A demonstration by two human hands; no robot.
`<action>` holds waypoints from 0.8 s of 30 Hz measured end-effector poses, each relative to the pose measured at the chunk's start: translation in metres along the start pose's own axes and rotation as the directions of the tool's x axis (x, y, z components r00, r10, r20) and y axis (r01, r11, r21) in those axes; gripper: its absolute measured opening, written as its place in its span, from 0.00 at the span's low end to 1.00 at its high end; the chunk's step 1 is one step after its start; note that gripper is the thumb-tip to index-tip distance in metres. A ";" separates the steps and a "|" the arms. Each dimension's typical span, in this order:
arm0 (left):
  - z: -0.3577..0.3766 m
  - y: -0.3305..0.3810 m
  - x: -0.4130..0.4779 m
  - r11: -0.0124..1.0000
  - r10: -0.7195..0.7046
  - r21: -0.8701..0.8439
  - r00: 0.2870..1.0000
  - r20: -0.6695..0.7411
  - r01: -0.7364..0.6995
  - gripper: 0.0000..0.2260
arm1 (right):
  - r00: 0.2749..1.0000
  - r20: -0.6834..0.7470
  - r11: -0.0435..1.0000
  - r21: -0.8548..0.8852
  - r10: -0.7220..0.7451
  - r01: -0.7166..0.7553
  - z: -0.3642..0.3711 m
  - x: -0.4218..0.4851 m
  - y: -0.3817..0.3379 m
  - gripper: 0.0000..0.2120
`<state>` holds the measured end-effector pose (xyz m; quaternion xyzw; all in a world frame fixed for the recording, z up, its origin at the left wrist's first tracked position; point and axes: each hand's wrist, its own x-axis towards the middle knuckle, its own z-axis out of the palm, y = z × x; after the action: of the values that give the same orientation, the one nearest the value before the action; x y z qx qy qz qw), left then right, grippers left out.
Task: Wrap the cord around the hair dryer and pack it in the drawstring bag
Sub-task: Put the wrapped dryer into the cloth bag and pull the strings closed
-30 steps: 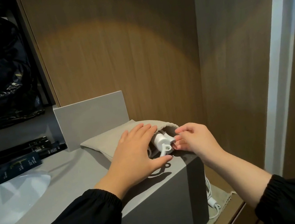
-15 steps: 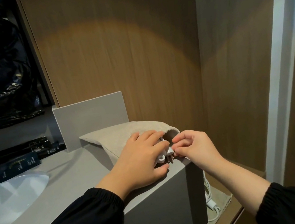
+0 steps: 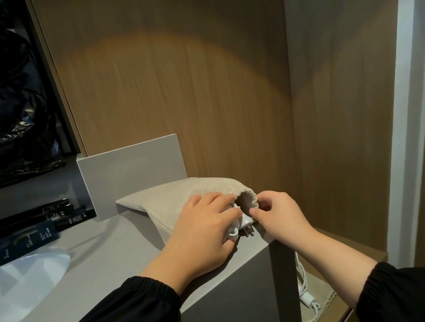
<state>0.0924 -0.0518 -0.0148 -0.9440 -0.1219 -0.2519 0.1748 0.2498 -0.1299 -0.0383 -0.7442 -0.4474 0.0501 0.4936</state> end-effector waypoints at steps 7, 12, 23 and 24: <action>0.002 -0.007 -0.002 0.997 -0.069 -0.025 0.988 -0.135 0.066 0.16 | 0.994 -0.111 0.999 0.047 -0.015 0.020 0.012 -0.005 0.007 0.10; 0.002 -0.010 0.000 0.996 -0.086 -0.045 0.968 -0.235 0.078 0.15 | 0.989 -0.140 0.994 0.096 -0.042 0.055 0.012 -0.011 0.012 0.07; 0.001 -0.021 0.000 0.975 -0.116 -0.195 0.993 -0.013 0.111 0.31 | 0.982 -0.178 0.993 0.091 -0.059 0.076 0.012 -0.014 0.015 0.10; -0.001 -0.021 0.000 0.968 -0.133 -0.217 0.991 -0.002 0.129 0.32 | 0.983 -0.177 0.993 0.090 -0.057 0.074 0.013 -0.015 0.015 0.10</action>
<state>0.0854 -0.0330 -0.0085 -0.9452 -0.1544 -0.2822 0.0551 0.2436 -0.1333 -0.0615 -0.7058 -0.4239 -0.0098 0.5674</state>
